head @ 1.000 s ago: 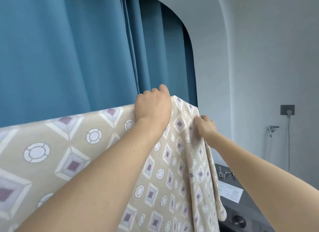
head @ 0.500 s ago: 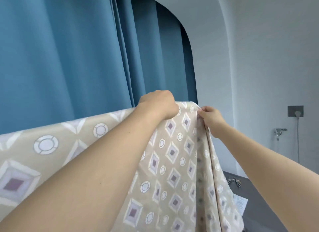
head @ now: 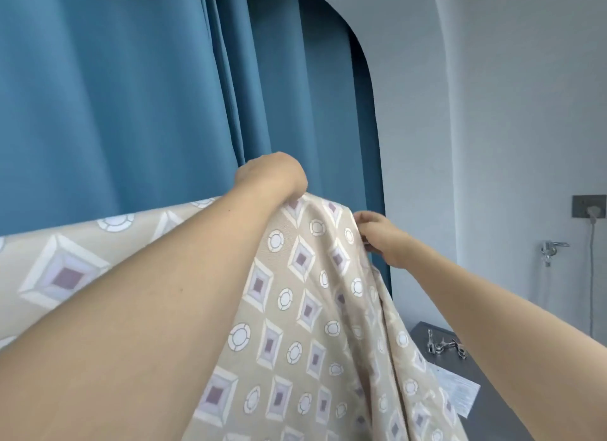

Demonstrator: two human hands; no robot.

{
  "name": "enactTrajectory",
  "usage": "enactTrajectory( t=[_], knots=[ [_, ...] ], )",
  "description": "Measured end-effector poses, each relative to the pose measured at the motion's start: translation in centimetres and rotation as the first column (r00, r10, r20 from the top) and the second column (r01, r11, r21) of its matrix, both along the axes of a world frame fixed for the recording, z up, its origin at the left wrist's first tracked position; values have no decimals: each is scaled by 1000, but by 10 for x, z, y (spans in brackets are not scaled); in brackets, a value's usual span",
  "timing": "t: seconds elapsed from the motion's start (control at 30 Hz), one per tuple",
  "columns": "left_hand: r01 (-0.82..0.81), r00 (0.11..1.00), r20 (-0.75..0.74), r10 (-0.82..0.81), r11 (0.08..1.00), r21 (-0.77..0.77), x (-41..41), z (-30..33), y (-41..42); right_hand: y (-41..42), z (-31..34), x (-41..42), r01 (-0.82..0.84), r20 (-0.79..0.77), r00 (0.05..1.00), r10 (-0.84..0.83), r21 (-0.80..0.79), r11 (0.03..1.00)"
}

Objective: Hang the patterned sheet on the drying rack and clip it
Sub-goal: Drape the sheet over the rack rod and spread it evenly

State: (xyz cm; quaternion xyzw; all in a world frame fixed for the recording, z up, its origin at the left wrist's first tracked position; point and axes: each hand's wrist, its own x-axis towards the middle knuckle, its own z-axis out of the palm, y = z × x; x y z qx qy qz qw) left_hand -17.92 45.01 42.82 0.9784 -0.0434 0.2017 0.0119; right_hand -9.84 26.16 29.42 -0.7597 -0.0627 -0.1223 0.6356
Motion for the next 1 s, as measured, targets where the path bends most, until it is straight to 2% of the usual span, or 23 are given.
enactTrajectory(
  t=[0.03, 0.1, 0.17, 0.23, 0.27, 0.33, 0.37, 0.43, 0.5, 0.53, 0.57, 0.6, 0.63, 0.67, 0.73, 0.8, 0.93, 1.0],
  knots=[
    [2, 999, -41, -1, 999, 38, 0, 0, -1, -8, -12, -3, -72, -87, 994, 68, -38, 997],
    [37, 998, -55, -36, 999, 16, -1, -1, -3, -25, -37, -4, -190, -258, 953, 159, -102, 976],
    [65, 997, -38, -65, 998, -6, -7, -3, -6, -36, -59, -8, -299, -448, 869, 212, -134, 945],
    [87, 996, -21, -87, 996, 30, -9, -7, -7, -41, -76, -19, -378, -610, 782, 128, -300, 876],
    [96, 995, -18, -95, 994, 51, -9, -9, -8, -43, -84, -21, -389, -643, 766, 13, -447, 806],
    [111, 994, -5, -111, 991, 71, -11, -11, -10, -48, -93, -21, -346, -580, 781, -231, -710, 613],
    [115, 993, 21, -118, 989, 94, -12, -13, -11, -48, -90, -21, -269, -505, 806, -310, -778, 567],
    [107, 986, 111, -126, 980, 168, -13, -17, -11, -52, -79, -21, -69, -347, 837, -422, -833, 548],
    [88, 975, 179, -134, 966, 245, -15, -22, -14, -58, -64, -22, 243, -157, 840, -520, -747, 618],
    [65, 972, 197, -128, 953, 297, -16, -27, -17, -61, -55, -20, 400, -96, 823, -560, -602, 691],
    [25, 970, 217, -113, 929, 370, -15, -33, -21, -63, -47, -19, 504, -90, 813, -576, -388, 772],
    [-16, 964, 243, -108, 889, 457, -12, -43, -27, -64, -39, -20, 545, -129, 814, -566, -167, 822],
    [-32, 953, 271, -134, 848, 529, -10, -56, -34, -63, -31, -23, 544, -183, 822, -539, -28, 839],
    [-11, 935, 296, -194, 820, 572, -7, -71, -41, -62, -23, -28, 531, -217, 830, -515, 19, 847],
    [97, 873, 334, -355, 799, 593, -4, -100, -56, -61, -14, -35, 472, -209, 856, -473, -59, 880],
    [155, 833, 326, -446, 756, 636, 0, -120, -68, -62, -11, -42, 409, -193, 876, -442, -188, 893],
    [121, 860, 221, -460, 604, 788, 11, -144, -84, -83, -32, -58, 311, -262, 876, -405, -335, 889],
    [185, 864, 174, -473, 618, 764, 13, -154, -90, -99, -53, -65, 220, -301, 879, -369, -430, 876]
  ],
)
